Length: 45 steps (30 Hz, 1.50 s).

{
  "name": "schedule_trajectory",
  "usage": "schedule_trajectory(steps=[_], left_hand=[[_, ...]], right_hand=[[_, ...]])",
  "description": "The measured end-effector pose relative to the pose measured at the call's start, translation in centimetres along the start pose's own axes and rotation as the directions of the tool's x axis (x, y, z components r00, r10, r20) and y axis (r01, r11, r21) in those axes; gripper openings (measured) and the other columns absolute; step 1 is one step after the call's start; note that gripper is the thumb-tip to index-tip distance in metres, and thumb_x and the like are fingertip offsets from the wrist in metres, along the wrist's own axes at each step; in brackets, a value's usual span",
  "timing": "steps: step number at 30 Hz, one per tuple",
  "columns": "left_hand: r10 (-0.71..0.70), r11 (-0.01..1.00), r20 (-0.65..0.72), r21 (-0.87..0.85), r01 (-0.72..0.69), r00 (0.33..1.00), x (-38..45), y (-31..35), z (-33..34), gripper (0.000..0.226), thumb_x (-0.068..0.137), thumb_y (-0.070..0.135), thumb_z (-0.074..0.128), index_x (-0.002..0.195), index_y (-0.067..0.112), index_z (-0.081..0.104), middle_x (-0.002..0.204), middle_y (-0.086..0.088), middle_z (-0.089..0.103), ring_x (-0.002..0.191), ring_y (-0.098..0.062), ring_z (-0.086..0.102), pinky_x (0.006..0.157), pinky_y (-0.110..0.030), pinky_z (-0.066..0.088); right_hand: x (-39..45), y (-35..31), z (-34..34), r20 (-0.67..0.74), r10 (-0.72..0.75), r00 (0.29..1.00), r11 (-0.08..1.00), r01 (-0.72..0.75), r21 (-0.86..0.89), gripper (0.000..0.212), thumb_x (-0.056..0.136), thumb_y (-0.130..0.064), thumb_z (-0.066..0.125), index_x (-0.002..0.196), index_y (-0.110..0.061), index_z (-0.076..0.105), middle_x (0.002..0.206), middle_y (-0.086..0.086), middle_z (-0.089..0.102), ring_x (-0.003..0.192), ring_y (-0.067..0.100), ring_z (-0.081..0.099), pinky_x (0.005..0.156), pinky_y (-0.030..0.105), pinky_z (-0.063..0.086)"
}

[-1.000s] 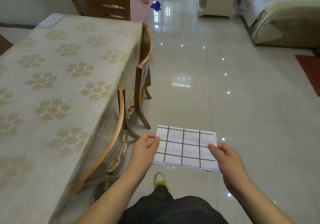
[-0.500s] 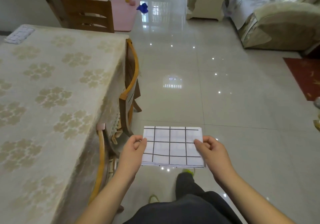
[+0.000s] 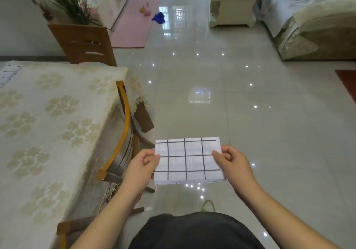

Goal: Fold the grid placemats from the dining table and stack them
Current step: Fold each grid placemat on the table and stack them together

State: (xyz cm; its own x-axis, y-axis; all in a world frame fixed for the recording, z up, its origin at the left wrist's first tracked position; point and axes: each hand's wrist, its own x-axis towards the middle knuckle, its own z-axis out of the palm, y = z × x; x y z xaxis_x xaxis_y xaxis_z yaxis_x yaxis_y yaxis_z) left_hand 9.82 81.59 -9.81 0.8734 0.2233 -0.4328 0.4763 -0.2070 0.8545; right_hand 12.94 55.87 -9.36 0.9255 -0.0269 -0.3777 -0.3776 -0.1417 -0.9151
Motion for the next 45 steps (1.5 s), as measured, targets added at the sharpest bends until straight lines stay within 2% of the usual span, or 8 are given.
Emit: schedule_trajectory(steps=[5,11,18,23,28,35,40,45], left_hand=[[0.024,0.997,-0.072,-0.068,-0.029,0.997,4.7,3.7,1.2,0.007,0.093,0.034,0.062,0.09,0.028,0.064,0.088,-0.03,0.059,0.079,-0.042,0.063,0.08,-0.057,0.053],[0.002,0.993,-0.131,-0.121,-0.018,0.991,13.1,5.8,-0.7,0.006,0.094,0.027,0.061,0.089,0.025,0.063,0.068,-0.01,0.059,0.067,-0.024,0.056,0.061,-0.033,0.048],[-0.002,0.99,-0.235,-0.138,-0.031,0.972,22.5,8.5,-5.6,0.004,0.093,0.035,0.061,0.089,0.036,0.061,0.088,-0.008,0.07,0.086,-0.034,0.068,0.079,-0.053,0.056],[-0.045,0.985,-0.291,-0.172,-0.006,0.956,28.4,10.6,-8.5,0.003,0.095,0.024,0.061,0.092,0.024,0.058,0.088,-0.005,0.067,0.069,-0.011,0.064,0.05,-0.015,0.049],[-0.088,0.974,-0.3,-0.226,0.019,0.95,34.3,12.4,-8.9,0.01,0.087,0.039,0.066,0.094,0.032,0.064,0.09,0.002,0.068,0.085,-0.031,0.068,0.061,-0.053,0.06],[0.038,0.999,-0.375,0.021,-0.032,0.926,45.4,17.3,-7.5,0.006,0.093,0.03,0.062,0.095,0.025,0.061,0.079,0.004,0.065,0.07,-0.01,0.06,0.06,-0.013,0.043],[0.013,1.0,-0.423,0.004,-0.013,0.906,52.7,23.4,-6.9,0.008,0.093,0.026,0.063,0.098,0.021,0.061,0.082,-0.007,0.067,0.071,-0.018,0.063,0.053,-0.014,0.046],[0.028,0.999,-0.451,-0.018,-0.041,0.892,58.8,27.5,-7.0,0.004,0.092,0.026,0.065,0.094,0.025,0.061,0.07,0.003,0.059,0.059,-0.001,0.054,0.054,-0.01,0.044]], right_hand=[[6.8,-3.0,0.0,0.007,-0.018,1.0,0.999,0.018,-0.027,0.01,0.09,-0.026,0.065,0.083,-0.019,0.067,0.077,0.023,0.064,0.068,0.026,0.061,0.066,0.043,0.052],[15.5,-5.8,3.5,0.033,0.005,0.999,0.997,-0.002,-0.074,0.012,0.09,-0.024,0.065,0.081,-0.017,0.066,0.072,0.013,0.055,0.066,0.019,0.054,0.062,0.035,0.045],[25.0,-12.2,10.4,0.083,-0.039,0.996,0.993,0.048,-0.111,0.012,0.091,-0.018,0.064,0.082,-0.011,0.063,0.059,-0.003,0.039,0.057,0.012,0.042,0.051,0.024,0.038],[30.5,-15.9,14.0,0.128,-0.05,0.99,0.993,0.063,-0.099,0.015,0.092,-0.02,0.064,0.085,-0.006,0.062,0.061,-0.002,0.032,0.061,0.015,0.036,0.057,0.028,0.034],[36.6,-17.6,15.6,0.157,-0.048,0.986,0.991,0.067,-0.119,0.018,0.092,-0.019,0.064,0.086,-0.002,0.06,0.062,0.001,0.031,0.062,0.018,0.032,0.059,0.029,0.032],[49.4,-21.1,16.3,0.192,-0.133,0.972,0.964,0.172,-0.201,0.011,0.091,-0.022,0.064,0.083,-0.015,0.064,0.056,-0.007,0.041,0.054,0.012,0.039,0.056,0.029,0.036],[58.6,-25.5,15.6,0.224,-0.145,0.964,0.952,0.198,-0.235,0.015,0.092,-0.025,0.063,0.079,-0.018,0.061,0.055,-0.008,0.04,0.05,0.007,0.035,0.053,0.024,0.033],[66.4,-29.9,15.9,0.274,-0.162,0.948,0.933,0.238,-0.271,0.017,0.092,-0.026,0.063,0.077,-0.019,0.059,0.055,-0.008,0.043,0.048,0.006,0.036,0.051,0.02,0.033]])
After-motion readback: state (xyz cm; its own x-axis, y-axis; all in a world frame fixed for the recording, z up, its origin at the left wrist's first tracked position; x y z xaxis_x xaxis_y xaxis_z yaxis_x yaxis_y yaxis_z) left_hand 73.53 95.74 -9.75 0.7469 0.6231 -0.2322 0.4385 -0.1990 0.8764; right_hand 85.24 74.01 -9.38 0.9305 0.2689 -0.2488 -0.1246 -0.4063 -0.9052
